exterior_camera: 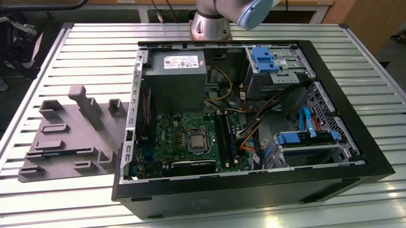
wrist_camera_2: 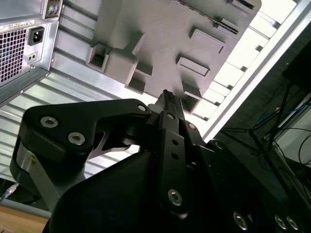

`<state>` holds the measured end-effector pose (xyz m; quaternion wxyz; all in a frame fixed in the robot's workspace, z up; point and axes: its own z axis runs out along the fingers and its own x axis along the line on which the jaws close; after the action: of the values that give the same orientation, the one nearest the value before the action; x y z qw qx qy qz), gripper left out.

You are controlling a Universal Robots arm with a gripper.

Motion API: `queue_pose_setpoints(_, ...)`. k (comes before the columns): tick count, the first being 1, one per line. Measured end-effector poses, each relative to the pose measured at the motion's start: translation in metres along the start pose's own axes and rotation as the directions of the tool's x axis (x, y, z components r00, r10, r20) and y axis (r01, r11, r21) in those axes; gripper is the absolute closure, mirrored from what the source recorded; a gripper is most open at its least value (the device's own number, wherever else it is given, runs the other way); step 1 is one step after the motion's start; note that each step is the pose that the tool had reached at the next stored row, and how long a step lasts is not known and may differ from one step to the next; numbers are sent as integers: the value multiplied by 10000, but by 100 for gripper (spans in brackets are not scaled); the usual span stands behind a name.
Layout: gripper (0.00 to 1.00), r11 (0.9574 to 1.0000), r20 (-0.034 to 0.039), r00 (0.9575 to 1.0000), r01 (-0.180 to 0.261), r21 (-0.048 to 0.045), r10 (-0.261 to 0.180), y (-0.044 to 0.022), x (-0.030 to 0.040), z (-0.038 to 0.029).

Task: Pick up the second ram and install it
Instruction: 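Reach for the second ram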

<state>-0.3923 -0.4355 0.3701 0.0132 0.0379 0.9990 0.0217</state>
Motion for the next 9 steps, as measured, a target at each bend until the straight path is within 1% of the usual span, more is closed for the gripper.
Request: queue_pose_setpoints(9,89,10000,0,10000,1,0,-1,-50,48,18)
